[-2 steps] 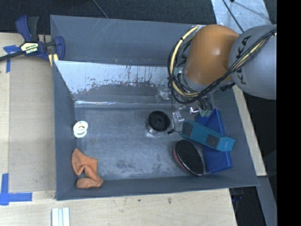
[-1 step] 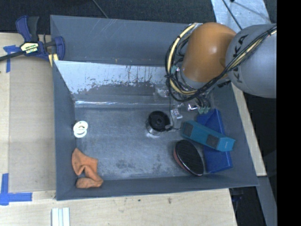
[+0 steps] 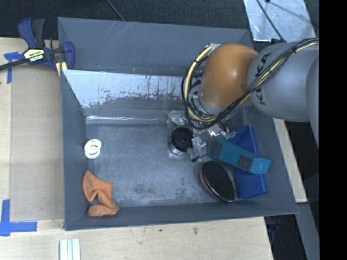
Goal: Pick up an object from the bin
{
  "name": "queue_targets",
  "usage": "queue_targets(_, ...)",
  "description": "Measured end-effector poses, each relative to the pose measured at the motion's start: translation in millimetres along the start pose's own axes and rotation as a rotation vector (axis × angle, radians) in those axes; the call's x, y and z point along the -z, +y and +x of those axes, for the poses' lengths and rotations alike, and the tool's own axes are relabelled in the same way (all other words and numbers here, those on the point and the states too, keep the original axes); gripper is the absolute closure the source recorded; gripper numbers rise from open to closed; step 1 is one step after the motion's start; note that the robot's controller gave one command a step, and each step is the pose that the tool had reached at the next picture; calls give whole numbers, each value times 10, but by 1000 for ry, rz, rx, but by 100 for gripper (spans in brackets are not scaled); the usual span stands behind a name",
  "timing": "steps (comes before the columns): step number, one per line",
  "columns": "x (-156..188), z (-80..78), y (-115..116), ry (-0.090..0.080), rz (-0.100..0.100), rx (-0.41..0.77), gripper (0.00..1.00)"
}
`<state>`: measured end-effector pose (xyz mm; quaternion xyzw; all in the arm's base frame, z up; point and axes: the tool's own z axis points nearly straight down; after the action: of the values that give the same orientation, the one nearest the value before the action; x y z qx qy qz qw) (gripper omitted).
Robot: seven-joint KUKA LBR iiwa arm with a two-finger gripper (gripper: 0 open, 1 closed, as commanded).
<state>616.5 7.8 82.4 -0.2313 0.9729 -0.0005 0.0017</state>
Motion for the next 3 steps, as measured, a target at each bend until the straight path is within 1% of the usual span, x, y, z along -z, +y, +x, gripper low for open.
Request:
queue_targets(1, -191, -15, -36, -3, -1, -123, 100)
queue_targets(3, -149, -18, -39, -5, -1, -150, 100)
